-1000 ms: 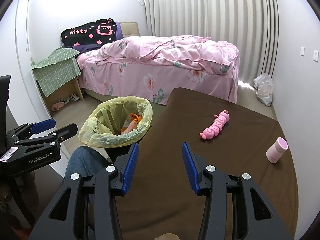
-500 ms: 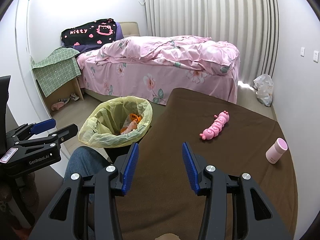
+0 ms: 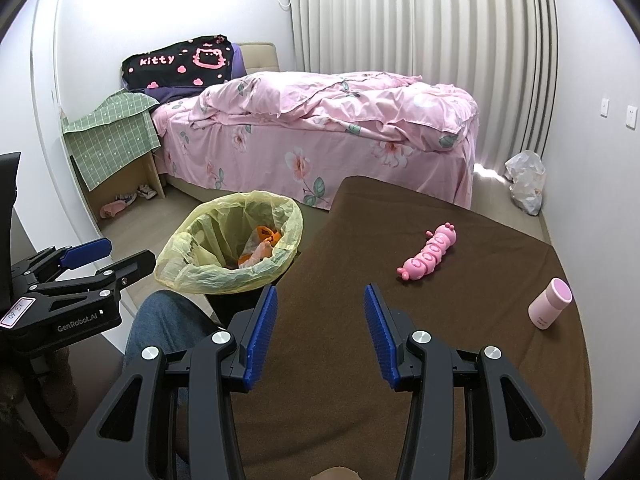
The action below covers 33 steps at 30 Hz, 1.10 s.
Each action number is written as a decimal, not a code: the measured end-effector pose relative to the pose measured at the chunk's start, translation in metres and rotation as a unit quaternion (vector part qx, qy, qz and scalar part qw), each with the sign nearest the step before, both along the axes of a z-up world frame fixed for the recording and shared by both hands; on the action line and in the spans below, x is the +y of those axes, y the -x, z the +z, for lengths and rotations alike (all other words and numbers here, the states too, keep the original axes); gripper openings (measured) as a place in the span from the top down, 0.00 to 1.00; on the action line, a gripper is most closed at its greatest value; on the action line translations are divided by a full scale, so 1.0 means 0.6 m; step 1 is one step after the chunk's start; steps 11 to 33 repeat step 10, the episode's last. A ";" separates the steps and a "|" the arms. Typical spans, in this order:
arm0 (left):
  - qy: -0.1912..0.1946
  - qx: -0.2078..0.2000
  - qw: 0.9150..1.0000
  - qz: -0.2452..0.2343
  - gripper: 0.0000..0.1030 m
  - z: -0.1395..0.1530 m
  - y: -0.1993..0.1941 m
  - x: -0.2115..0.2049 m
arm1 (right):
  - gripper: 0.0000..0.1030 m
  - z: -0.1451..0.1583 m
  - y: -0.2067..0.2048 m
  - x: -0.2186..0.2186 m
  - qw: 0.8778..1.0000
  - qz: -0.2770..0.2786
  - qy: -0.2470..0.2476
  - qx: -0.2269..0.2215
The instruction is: Collect trash
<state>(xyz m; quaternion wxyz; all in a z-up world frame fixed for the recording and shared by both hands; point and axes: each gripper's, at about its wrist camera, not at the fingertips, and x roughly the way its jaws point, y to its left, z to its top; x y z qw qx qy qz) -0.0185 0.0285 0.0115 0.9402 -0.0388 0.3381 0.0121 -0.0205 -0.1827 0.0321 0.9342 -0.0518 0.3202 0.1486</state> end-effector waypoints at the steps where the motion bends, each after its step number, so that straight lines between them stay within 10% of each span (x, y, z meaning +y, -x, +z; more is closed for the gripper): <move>1: 0.000 0.001 1.000 0.000 0.28 -0.001 -0.001 0.001 | 0.59 0.000 0.000 -0.001 1.000 0.000 0.000 0.000; 10: 0.026 0.063 0.996 -0.065 0.22 -0.049 -0.063 -0.075 | 0.50 -0.057 -0.057 -0.135 0.996 -0.081 -0.005 0.041; 33: 0.026 0.063 0.996 -0.065 0.22 -0.049 -0.063 -0.075 | 0.50 -0.057 -0.057 -0.135 0.996 -0.081 -0.005 0.041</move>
